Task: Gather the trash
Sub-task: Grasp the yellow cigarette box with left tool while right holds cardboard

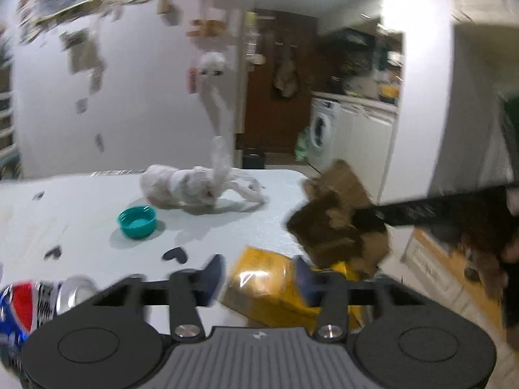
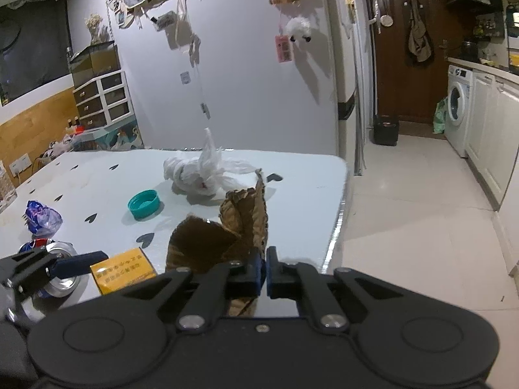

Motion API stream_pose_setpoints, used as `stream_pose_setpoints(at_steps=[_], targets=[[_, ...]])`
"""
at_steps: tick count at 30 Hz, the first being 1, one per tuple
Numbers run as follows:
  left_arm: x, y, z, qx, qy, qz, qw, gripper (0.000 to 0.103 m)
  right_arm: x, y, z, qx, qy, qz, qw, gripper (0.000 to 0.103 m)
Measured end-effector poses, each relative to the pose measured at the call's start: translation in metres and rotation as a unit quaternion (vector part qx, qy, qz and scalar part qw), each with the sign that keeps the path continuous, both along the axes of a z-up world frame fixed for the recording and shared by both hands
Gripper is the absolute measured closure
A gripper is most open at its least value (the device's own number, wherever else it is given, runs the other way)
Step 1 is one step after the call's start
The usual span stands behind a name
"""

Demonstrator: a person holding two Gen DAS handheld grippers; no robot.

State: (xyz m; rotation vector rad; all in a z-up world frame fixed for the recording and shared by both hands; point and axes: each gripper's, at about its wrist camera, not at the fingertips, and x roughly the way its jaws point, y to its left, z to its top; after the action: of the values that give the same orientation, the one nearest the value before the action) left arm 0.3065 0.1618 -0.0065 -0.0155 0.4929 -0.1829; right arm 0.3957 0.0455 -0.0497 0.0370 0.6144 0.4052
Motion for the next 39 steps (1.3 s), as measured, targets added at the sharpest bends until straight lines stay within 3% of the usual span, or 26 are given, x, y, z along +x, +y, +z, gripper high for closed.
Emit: stream_pose_setpoints(at_steps=[3, 4, 6, 9, 11, 13, 14, 19, 24, 27, 32, 34, 39], targets=[[-0.003, -0.002, -0.004, 0.002, 0.002, 0.009, 1.0000, 0.052, -0.006, -0.009, 0.002, 0.003, -0.001, -0.003, 1.000, 0.100], [-0.004, -0.003, -0.004, -0.001, 0.003, 0.006, 1.0000, 0.040, -0.008, -0.011, 0.002, 0.003, 0.000, -0.004, 1.000, 0.100], [-0.008, -0.008, -0.004, 0.003, -0.001, -0.002, 1.0000, 0.026, -0.011, -0.015, 0.000, 0.004, 0.001, -0.005, 1.000, 0.100], [-0.012, -0.014, -0.003, 0.008, -0.002, -0.020, 0.9998, 0.025, -0.013, -0.019, -0.001, 0.006, 0.002, -0.006, 1.000, 0.100], [-0.012, -0.017, -0.004, 0.011, 0.001, -0.035, 0.9993, 0.017, -0.014, -0.022, -0.001, 0.007, 0.001, -0.006, 1.000, 0.100], [-0.013, -0.020, -0.006, 0.020, 0.005, -0.042, 0.9989, 0.002, -0.016, -0.025, 0.000, 0.007, -0.003, -0.009, 1.000, 0.100], [-0.014, -0.023, -0.006, 0.031, 0.007, -0.042, 0.9986, 0.000, -0.016, -0.026, 0.001, 0.006, -0.006, -0.012, 1.000, 0.100], [-0.019, -0.029, -0.006, 0.038, 0.028, -0.043, 0.9979, 0.000, -0.018, -0.024, 0.002, 0.001, -0.005, 0.001, 1.000, 0.100], [-0.034, -0.016, 0.002, -0.024, 0.032, -0.028, 0.9988, 0.000, -0.034, -0.020, 0.000, -0.010, -0.003, 0.035, 0.999, 0.100], [-0.041, -0.011, 0.004, -0.041, 0.026, -0.009, 0.9988, 0.000, -0.046, -0.021, 0.000, -0.003, 0.002, 0.052, 0.999, 0.100], [-0.047, -0.017, 0.004, -0.032, 0.020, -0.003, 0.9993, 0.000, -0.063, -0.018, 0.001, 0.021, 0.028, 0.093, 0.995, 0.100], [-0.047, -0.021, 0.003, -0.020, 0.015, -0.004, 0.9997, 0.000, -0.069, -0.017, 0.004, 0.016, 0.018, 0.094, 0.995, 0.100], [-0.040, -0.030, 0.001, 0.047, -0.003, 0.000, 0.9989, 0.000, -0.070, -0.033, 0.011, 0.016, -0.003, 0.060, 0.998, 0.100]])
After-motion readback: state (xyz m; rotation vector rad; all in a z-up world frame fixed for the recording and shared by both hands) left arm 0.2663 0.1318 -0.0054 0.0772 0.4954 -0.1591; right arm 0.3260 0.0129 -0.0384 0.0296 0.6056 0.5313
